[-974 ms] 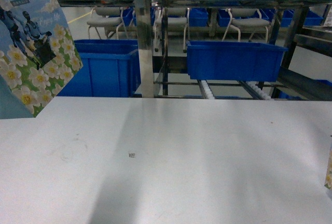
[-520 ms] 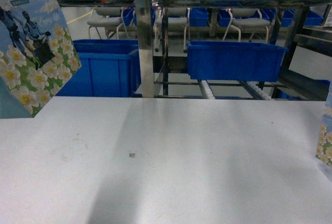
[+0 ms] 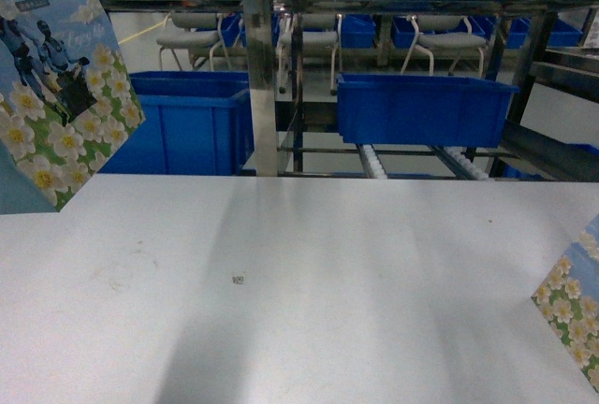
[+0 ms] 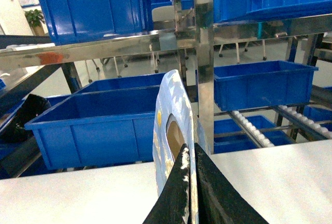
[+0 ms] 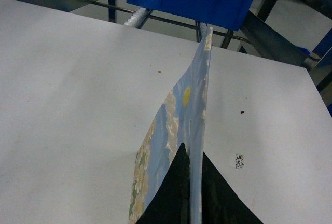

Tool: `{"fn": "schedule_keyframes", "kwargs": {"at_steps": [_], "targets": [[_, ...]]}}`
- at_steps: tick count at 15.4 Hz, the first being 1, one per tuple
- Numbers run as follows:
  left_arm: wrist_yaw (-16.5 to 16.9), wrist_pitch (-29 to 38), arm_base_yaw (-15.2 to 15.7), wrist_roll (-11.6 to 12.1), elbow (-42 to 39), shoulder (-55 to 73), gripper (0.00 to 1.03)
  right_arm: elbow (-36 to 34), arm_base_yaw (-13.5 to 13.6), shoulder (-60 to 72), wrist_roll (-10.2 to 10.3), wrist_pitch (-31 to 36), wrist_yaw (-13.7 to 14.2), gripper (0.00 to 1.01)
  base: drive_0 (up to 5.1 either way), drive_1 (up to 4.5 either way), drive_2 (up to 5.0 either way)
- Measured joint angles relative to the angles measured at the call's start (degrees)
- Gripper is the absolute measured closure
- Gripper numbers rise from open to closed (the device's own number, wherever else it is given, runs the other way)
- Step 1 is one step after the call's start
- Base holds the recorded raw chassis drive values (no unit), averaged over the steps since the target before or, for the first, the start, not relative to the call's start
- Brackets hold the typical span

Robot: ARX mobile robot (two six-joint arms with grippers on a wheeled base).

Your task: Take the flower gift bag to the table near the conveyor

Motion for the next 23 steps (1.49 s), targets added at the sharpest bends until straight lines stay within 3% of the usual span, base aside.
{"fn": "schedule_keyframes", "kwargs": {"at_steps": [1,2,6,8,9,15,17,19,20,21,22,23], "targets": [[0.0,0.0,0.0,0.0,0.0,0.0,1.01,-0.4,0.0,-0.2,-0.1,-0.1,0.2,0.99,0.0,0.0,0.0],[0.0,0.0,0.0,0.0,0.0,0.0,1.01,-1.0,0.0,-0.7,0.0,-1.8,0.6,0.93,0.0,0.0,0.0],[0.0,0.0,0.0,0.0,0.0,0.0,1.01,-5.6,-0.9,-6.8,-0.1,-3.3,2.6,0.45,0.0,0.0,0.0],[0.0,0.0,0.0,0.0,0.0,0.0,1.01,-6.9,-0.7,-14.6,-2.2,-3.2,3.7,0.12,0.0,0.0,0.0],[0.0,0.0,0.0,0.0,0.0,0.0,1.01,-7.8,-0.7,-18.0,-2.8,-3.2,4.2,0.01,0.0,0.0,0.0],[0.0,0.0,0.0,0.0,0.0,0.0,1.01,-11.5,-0.1,-27.8,-4.2,-3.2,5.8,0.03,0.0,0.0,0.0],[0.0,0.0,0.0,0.0,0.0,0.0,1.01,-14.2,0.0,-35.1,-4.5,-3.3,8.1,0.03,0.0,0.0,0.0],[0.0,0.0,0.0,0.0,0.0,0.0,1.01,-17.7,-2.2,-48.4,-3.7,-3.3,10.8,0.03,0.0,0.0,0.0],[0.0,0.0,0.0,0.0,0.0,0.0,1.01,-18.9,-2.8,-57.0,-2.8,-6.5,12.0,0.03,0.0,0.0,0.0],[0.0,0.0,0.0,0.0,0.0,0.0,1.01,-20.7,-3.2,-79.1,-0.9,-28.3,12.0,0.03,0.0,0.0,0.0],[0.0,0.0,0.0,0.0,0.0,0.0,1.01,-20.6,-3.3,-107.0,0.2,-55.8,13.5,0.03,0.0,0.0,0.0],[0.0,0.0,0.0,0.0,0.0,0.0,1.01,-20.6,-3.3,-106.8,0.2,-56.0,13.6,0.03,0.0,0.0,0.0]]}}
